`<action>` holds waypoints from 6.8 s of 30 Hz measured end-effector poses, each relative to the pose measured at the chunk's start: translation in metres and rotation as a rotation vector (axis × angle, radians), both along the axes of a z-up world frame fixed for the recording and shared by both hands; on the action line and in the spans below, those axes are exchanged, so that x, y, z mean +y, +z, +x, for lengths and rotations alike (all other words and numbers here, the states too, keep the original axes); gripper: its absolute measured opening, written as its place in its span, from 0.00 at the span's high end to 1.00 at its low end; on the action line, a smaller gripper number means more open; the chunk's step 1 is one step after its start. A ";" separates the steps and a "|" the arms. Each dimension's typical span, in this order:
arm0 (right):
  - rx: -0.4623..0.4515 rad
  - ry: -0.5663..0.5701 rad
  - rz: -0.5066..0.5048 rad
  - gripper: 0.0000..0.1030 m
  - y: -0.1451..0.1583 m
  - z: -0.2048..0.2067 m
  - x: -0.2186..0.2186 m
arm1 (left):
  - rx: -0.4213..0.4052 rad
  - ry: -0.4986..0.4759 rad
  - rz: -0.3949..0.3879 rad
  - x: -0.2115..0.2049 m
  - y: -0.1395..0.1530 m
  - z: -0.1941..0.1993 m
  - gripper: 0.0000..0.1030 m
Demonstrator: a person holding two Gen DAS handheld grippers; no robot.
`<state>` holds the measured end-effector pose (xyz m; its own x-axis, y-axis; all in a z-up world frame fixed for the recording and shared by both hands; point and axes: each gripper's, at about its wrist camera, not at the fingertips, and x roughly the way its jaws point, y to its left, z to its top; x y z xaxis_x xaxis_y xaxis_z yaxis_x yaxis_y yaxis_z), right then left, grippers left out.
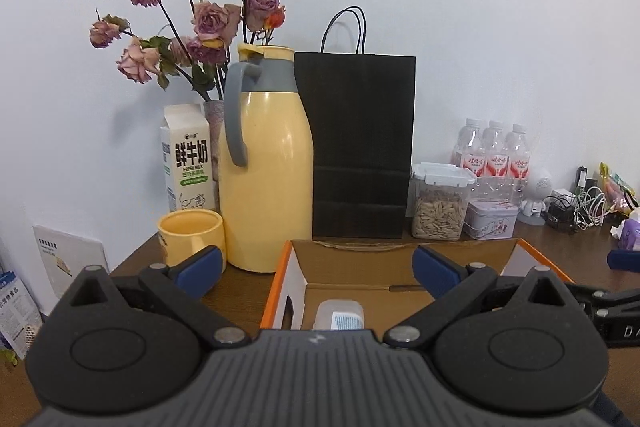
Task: Organize objects
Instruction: 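Grasp the red rose with the left gripper while the right grasps the plush toy, then place the rose and plush toy into the box and open both grippers, then grasp the black cable with the left gripper while the right grasps the navy pouch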
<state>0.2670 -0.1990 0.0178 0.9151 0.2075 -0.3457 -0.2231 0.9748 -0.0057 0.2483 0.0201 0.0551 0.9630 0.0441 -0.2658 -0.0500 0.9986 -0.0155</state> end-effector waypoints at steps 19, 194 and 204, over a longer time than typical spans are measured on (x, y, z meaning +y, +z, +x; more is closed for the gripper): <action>0.011 0.054 -0.033 0.00 0.004 -0.118 -0.011 | 0.107 0.033 -0.012 0.012 -0.013 -0.105 0.00; 0.138 0.029 -0.110 0.00 -0.008 -0.073 -0.015 | 0.162 -0.022 0.040 -0.033 -0.006 -0.076 0.00; 0.276 0.024 -0.133 0.00 -0.043 -0.091 -0.029 | 0.240 -0.030 0.035 -0.028 -0.027 -0.101 0.00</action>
